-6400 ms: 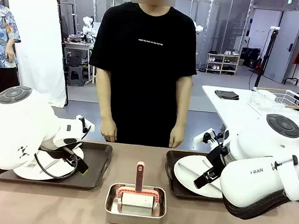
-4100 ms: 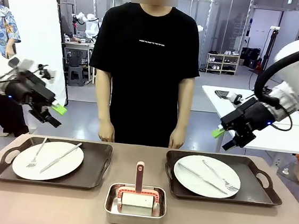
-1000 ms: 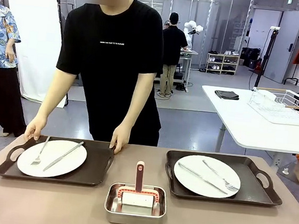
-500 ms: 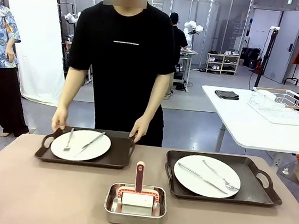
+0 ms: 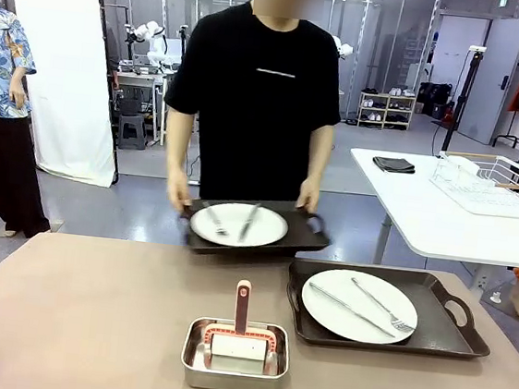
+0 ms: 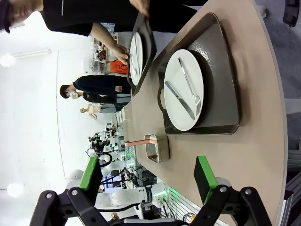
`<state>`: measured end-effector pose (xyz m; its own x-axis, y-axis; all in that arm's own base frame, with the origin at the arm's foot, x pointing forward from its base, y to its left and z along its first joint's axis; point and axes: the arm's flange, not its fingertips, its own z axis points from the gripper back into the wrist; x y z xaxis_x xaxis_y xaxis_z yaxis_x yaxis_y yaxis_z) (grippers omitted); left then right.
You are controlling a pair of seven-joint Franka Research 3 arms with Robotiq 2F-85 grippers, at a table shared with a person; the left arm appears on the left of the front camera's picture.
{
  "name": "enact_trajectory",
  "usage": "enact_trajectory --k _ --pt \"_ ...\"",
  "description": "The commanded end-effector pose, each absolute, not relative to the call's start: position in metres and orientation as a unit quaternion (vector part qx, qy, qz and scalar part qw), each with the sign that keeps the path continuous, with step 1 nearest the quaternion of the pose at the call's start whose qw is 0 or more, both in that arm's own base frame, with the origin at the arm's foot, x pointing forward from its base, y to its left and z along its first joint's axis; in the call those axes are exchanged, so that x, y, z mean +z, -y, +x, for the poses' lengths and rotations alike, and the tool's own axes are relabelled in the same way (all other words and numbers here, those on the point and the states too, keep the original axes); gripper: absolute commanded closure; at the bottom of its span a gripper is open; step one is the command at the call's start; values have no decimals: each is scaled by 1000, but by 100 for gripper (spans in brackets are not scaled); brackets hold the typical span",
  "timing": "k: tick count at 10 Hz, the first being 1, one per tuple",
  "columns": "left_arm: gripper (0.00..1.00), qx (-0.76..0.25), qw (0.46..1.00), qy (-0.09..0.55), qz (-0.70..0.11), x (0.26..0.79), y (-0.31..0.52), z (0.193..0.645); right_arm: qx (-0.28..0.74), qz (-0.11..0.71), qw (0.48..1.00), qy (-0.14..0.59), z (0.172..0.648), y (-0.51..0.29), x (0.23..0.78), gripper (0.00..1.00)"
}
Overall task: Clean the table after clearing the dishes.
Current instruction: When the left (or right) Handle tray is removed, use the left hand (or right hand) to clean the left (or right) side of the table with the Lint Roller.
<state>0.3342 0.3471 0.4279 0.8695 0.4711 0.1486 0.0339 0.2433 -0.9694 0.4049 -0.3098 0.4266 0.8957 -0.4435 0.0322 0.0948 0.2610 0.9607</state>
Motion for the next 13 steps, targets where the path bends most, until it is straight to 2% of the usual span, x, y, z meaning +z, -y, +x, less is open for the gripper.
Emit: enact_trajectory --k 1,13 --pt "0 141 757 210 -602 430 -348 332 -175 583 779 148 404 310 429 0" --pt "0 141 757 210 -602 430 -348 332 -175 583 779 148 404 310 429 0"
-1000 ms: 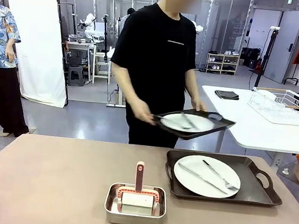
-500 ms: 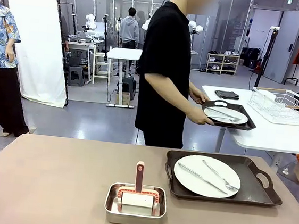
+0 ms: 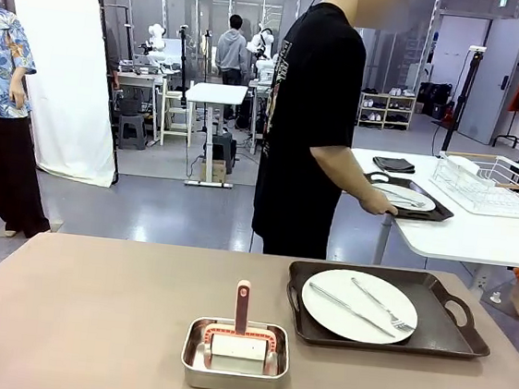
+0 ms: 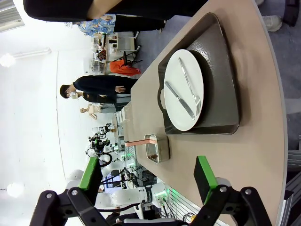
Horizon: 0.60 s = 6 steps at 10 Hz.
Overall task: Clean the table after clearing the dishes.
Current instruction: When the left (or right) Handle tray is removed, use the left hand (or right hand) to clean the left (or right) side of the table with the Lint Roller.
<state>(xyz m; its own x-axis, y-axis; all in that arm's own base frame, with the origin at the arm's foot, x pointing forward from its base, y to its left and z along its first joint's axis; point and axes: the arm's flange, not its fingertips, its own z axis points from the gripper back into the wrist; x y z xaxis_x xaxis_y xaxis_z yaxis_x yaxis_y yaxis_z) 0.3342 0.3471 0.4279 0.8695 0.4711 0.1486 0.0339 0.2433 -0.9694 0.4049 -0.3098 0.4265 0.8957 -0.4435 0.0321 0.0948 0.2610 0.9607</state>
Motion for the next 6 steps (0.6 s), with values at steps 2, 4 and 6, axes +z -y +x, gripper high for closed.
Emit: enact_trajectory --k 2,4,6 --pt "0 141 757 210 -602 430 -348 332 -175 583 779 148 404 310 429 0" --pt "0 141 757 210 -602 430 -348 332 -175 583 779 148 404 310 429 0" --pt "0 144 760 211 -598 428 -347 334 -175 583 779 148 404 310 429 0"
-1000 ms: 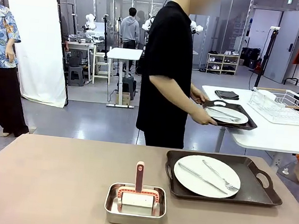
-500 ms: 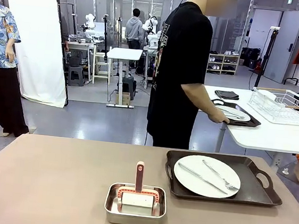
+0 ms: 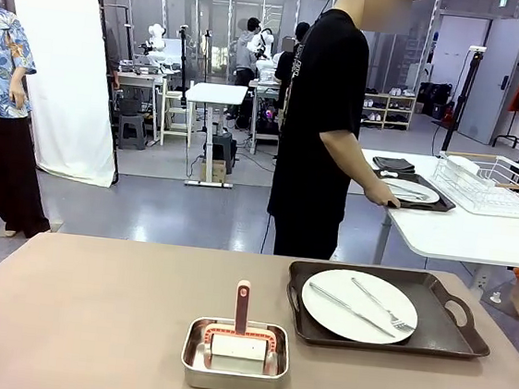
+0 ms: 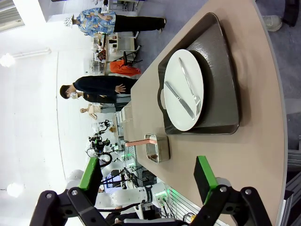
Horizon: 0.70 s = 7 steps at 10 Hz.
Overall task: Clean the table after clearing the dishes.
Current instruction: When the left (or right) Handle tray is removed, use the left hand (or right hand) to clean the left (or right) side of the table with the Lint Roller.
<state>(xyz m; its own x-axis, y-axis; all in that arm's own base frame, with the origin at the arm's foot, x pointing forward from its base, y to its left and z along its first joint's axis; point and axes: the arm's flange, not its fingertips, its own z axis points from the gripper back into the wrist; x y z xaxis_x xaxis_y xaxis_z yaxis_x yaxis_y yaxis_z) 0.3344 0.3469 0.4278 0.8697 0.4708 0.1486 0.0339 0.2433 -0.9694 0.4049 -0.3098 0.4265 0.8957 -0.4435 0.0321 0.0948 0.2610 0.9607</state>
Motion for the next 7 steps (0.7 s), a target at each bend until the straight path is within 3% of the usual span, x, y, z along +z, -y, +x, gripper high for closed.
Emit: enact_trajectory --k 1,4,7 --pt "0 61 773 259 -575 469 -335 339 -175 583 779 148 404 310 429 0" --pt "0 -147 812 294 -483 541 -209 381 -175 583 779 148 404 310 429 0" --pt "0 -387 783 317 -370 577 -56 374 -175 583 779 148 404 310 429 0"
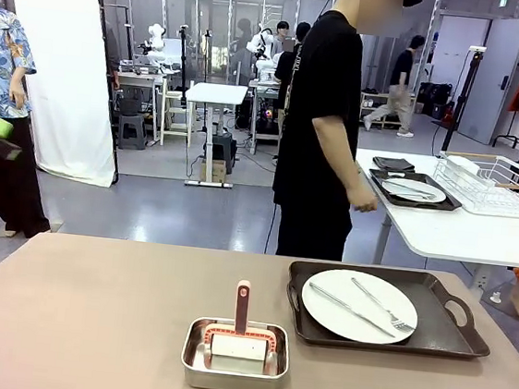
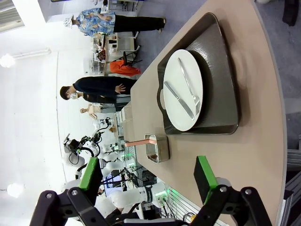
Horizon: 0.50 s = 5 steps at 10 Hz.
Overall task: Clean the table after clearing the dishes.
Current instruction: When the left (or right) Handle tray is removed, use the left hand (or right hand) to clean the left (or right) side of the table with the Lint Roller.
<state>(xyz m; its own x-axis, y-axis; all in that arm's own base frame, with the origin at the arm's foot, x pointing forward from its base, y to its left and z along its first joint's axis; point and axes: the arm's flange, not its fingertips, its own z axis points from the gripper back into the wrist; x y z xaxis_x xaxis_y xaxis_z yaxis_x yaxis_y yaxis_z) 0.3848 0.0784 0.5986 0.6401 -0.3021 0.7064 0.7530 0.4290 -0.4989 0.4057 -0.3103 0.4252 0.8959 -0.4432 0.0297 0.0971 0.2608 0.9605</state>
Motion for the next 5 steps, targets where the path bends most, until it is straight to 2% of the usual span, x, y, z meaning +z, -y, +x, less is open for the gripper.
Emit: enact_trajectory --k 1,5 --pt "0 -442 770 311 -339 576 -17 368 -175 583 779 148 404 310 429 0" --pt "0 -612 695 287 -245 567 115 347 -175 583 779 148 404 310 429 0"
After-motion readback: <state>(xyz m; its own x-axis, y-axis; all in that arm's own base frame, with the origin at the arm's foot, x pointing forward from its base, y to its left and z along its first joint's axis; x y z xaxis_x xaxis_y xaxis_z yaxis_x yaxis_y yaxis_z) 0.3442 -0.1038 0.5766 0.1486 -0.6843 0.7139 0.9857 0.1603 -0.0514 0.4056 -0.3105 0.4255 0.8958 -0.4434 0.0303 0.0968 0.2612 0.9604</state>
